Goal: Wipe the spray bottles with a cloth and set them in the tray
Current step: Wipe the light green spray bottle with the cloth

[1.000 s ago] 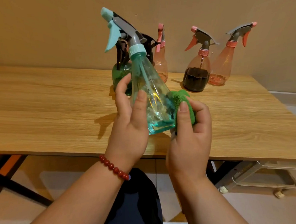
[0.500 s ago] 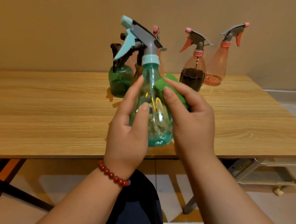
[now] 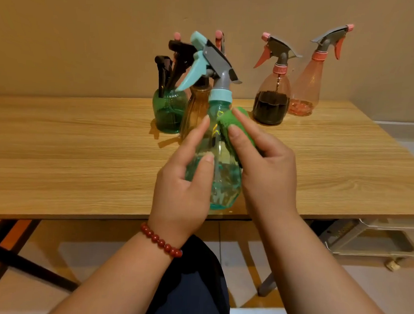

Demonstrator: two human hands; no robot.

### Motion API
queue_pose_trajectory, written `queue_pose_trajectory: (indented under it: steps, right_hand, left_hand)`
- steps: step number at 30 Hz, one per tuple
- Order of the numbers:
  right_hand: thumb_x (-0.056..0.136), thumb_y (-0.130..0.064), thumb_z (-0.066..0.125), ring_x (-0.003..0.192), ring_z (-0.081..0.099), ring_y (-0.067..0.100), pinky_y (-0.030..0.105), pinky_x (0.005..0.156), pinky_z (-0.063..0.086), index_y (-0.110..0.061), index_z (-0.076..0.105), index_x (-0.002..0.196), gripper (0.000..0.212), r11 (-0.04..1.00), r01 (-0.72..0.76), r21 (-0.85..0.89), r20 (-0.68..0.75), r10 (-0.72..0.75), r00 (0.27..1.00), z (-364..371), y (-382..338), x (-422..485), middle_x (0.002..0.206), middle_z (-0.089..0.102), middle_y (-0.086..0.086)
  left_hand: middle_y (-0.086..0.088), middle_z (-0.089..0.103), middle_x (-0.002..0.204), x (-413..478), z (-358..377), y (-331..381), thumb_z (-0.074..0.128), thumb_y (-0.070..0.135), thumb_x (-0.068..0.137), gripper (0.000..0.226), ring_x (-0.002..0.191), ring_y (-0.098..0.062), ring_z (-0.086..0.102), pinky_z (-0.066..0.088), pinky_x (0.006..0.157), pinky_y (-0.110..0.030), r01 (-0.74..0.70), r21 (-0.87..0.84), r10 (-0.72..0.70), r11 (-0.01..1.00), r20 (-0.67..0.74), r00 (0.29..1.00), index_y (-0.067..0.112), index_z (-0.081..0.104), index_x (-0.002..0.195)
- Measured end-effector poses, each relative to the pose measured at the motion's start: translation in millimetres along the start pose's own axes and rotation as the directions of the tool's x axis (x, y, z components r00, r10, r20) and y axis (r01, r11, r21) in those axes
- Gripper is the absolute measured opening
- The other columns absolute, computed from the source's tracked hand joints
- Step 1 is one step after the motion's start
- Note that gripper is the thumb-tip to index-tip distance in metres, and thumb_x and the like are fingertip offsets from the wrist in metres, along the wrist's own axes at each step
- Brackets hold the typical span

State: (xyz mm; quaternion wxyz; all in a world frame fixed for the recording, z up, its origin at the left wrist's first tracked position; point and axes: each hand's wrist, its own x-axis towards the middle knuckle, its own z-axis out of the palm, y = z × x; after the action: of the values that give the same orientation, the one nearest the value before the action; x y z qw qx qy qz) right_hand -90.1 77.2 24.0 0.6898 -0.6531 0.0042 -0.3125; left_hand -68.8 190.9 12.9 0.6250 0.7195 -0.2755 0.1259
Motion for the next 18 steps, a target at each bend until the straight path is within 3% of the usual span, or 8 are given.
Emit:
queue_pose_trajectory:
  steps: [3,8,12,15,18]
  right_hand:
    - [0.090,-0.020,0.064,0.121,0.058,0.012,0.041,0.101,0.048,-0.027,0.066,0.119,0.029,1.000,-0.006,0.022,0.005,0.006,1.000,0.0,-0.9,3.3,0.126,0.065,0.000]
    - [0.089,-0.024,0.066,0.122,0.054,0.002,0.036,0.102,0.046,-0.034,0.066,0.116,0.029,0.997,0.009,-0.076,0.047,-0.005,0.999,-3.1,13.4,-25.4,0.124,0.064,-0.011]
    - [0.089,-0.020,0.066,0.121,0.056,0.004,0.031,0.100,0.048,-0.033,0.067,0.115,0.029,1.000,-0.005,-0.026,0.031,0.006,1.000,-4.1,12.6,-15.5,0.122,0.065,-0.011]
    - [0.090,-0.017,0.064,0.118,0.060,0.013,0.041,0.100,0.049,-0.028,0.067,0.116,0.028,0.999,-0.026,0.035,-0.005,0.026,1.000,-3.5,1.7,3.7,0.123,0.067,0.001]
    - [0.090,-0.021,0.064,0.118,0.060,0.015,0.043,0.101,0.048,-0.023,0.066,0.119,0.030,0.994,-0.063,0.084,0.021,0.061,0.998,-4.7,-1.6,4.8,0.122,0.067,0.001]
  left_hand:
    - [0.034,0.042,0.132,1.4,2.3,1.7,0.043,0.020,0.095,0.044,0.124,0.021,0.037,0.033,0.094,0.000,0.010,-0.012,-0.010,1.000,-0.001,1.000,0.039,0.040,0.134]
    - [0.040,0.041,0.125,12.7,-8.7,-3.1,0.042,0.016,0.100,0.042,0.117,0.026,0.039,0.034,0.088,0.003,0.055,-0.008,-0.055,0.998,-0.095,0.994,0.041,0.043,0.133]
    - [0.036,0.043,0.123,4.8,-2.9,-1.6,0.043,0.008,0.100,0.042,0.113,0.029,0.040,0.034,0.085,0.004,0.065,-0.019,-0.066,0.998,-0.047,0.997,0.035,0.044,0.133]
    - [0.033,0.042,0.130,-1.5,4.4,2.3,0.043,0.017,0.097,0.041,0.122,0.023,0.038,0.032,0.093,0.001,0.027,-0.018,-0.027,0.999,0.012,1.000,0.035,0.043,0.133]
    - [0.031,0.047,0.132,3.4,4.7,6.3,0.045,0.027,0.093,0.042,0.125,0.015,0.041,0.036,0.098,-0.006,0.056,-0.072,-0.057,0.996,-0.015,0.998,0.039,0.045,0.134]
